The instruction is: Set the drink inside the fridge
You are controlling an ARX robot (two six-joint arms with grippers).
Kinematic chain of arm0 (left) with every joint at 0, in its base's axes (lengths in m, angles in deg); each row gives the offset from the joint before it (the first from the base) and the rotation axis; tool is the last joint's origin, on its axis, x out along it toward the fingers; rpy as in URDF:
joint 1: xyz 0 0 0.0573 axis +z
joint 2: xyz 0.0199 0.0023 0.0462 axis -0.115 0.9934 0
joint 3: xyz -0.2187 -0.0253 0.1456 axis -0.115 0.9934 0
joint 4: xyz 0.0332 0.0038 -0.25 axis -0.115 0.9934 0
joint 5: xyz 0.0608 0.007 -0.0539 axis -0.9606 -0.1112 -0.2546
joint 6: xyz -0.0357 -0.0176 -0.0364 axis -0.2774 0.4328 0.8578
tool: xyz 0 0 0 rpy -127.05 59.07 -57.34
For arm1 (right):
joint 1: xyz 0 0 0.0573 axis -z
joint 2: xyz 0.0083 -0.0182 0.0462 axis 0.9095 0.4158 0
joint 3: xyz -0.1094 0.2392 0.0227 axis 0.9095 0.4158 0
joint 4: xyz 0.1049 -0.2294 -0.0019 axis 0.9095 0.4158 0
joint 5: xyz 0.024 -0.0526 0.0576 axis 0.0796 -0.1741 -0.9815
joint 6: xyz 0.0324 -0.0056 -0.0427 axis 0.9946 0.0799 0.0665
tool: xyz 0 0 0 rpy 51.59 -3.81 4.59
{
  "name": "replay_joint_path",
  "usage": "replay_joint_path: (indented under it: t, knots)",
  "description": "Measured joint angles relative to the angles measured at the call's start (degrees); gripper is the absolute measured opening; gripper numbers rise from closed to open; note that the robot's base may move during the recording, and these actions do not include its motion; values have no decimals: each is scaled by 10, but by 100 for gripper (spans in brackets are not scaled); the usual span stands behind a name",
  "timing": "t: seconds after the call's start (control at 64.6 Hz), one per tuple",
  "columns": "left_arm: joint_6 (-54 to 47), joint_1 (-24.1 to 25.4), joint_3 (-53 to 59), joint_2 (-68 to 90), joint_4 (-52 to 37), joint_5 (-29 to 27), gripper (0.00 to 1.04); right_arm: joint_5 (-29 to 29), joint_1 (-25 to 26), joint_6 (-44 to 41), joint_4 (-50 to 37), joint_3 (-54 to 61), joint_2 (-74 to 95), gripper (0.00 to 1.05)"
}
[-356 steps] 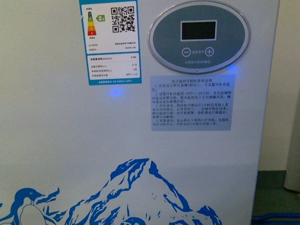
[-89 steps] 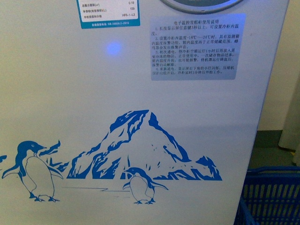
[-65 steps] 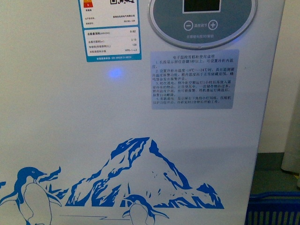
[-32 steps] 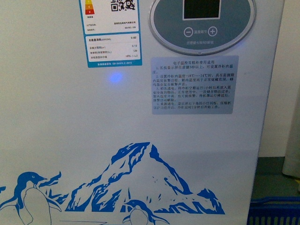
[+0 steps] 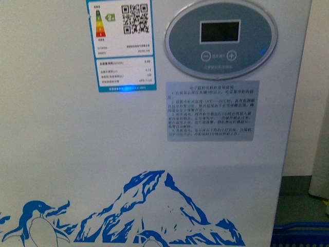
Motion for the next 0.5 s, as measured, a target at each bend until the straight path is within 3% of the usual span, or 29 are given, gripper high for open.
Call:
replay_joint_path:
  t: [0.496]
  knots:
    - [0, 0, 0, 0, 0, -1, 97, 0, 0, -2, 0, 0, 0, 39]
